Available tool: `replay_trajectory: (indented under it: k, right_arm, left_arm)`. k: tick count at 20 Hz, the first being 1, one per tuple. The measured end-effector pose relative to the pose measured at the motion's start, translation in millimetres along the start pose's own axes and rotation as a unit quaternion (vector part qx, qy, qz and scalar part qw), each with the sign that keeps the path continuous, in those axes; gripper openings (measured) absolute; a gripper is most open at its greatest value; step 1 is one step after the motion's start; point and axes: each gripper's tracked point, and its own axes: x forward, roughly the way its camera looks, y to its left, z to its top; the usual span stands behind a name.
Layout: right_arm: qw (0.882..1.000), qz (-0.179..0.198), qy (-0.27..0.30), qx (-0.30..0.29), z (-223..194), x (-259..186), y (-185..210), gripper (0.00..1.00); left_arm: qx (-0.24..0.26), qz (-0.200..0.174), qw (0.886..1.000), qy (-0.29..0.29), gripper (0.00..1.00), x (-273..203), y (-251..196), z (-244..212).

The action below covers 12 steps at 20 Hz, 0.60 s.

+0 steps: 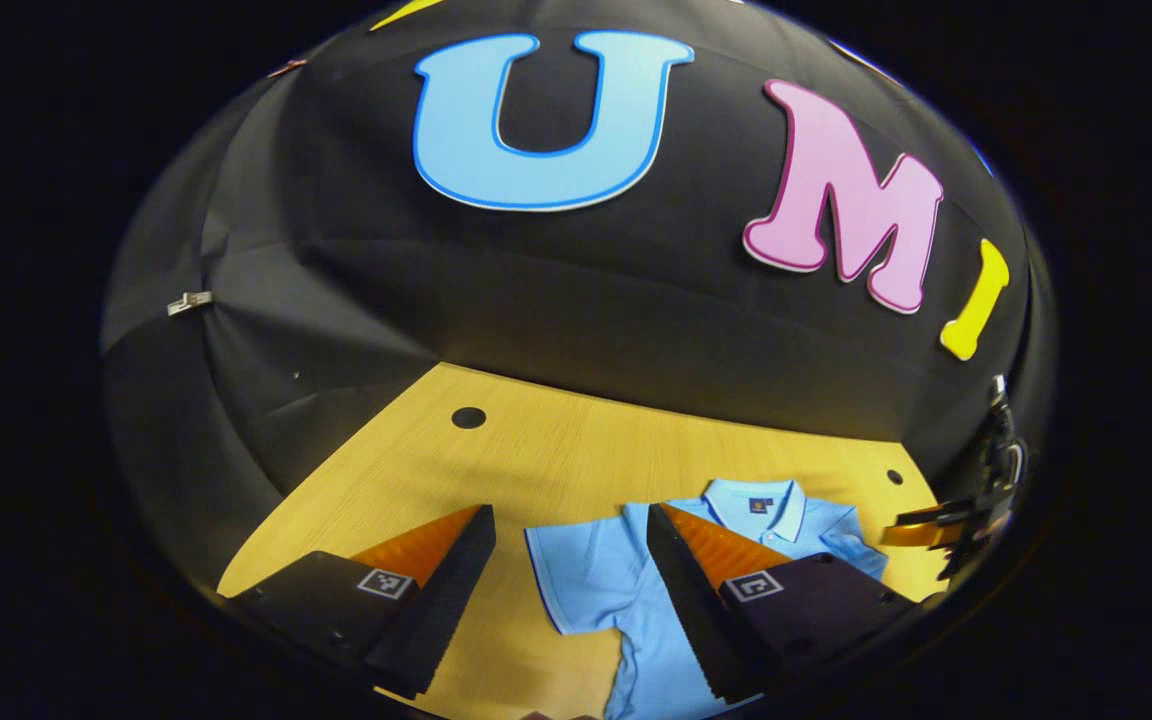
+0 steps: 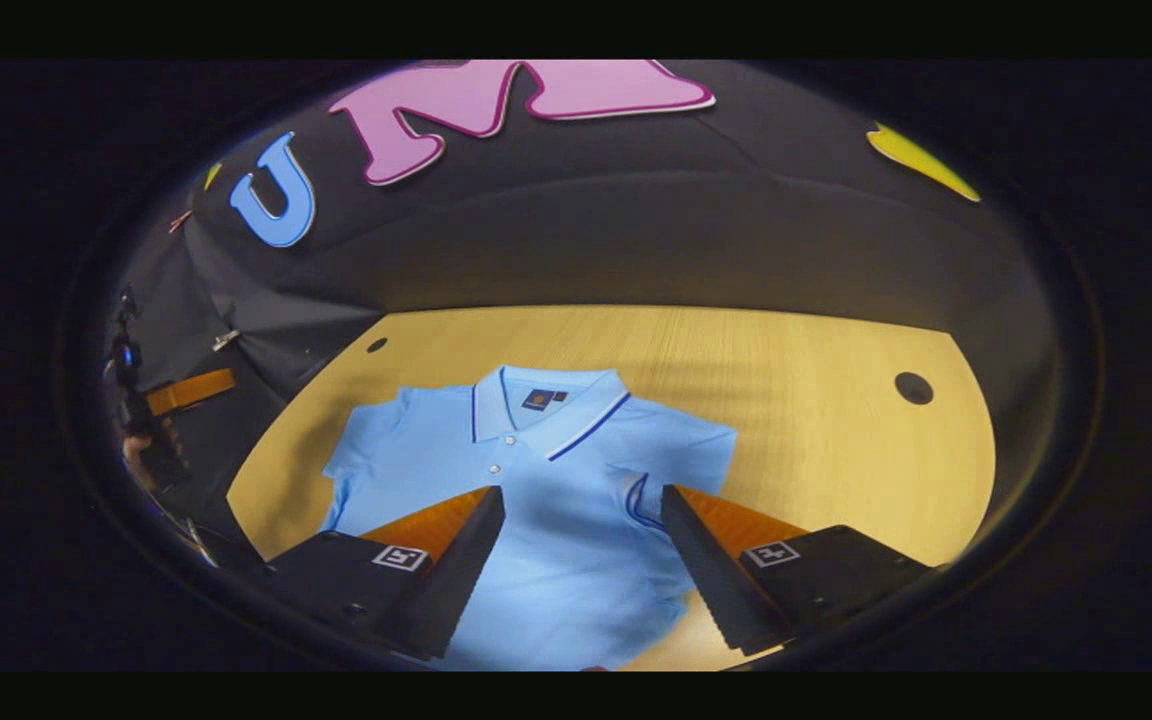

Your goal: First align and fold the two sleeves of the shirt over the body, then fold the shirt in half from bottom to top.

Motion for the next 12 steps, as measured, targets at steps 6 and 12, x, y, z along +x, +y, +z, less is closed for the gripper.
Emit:
replay_trajectory:
  k: [6, 12]
  right_arm:
    - [0.998, -0.036, -0.021, 0.044, -25.8, -62.2, -31.6, 0.98]
    - [0.989, -0.085, 0.011, 0.119, -110.9, -103.0, -56.8, 0.98]
  left_arm:
    - [0.022, 0.006, 0.996, 0.084, 0.98, 79.7, 1.5, -52.6]
    - [0.001, 0.011, 0.988, 0.156, 0.98, 115.8, -7.1, -106.8]
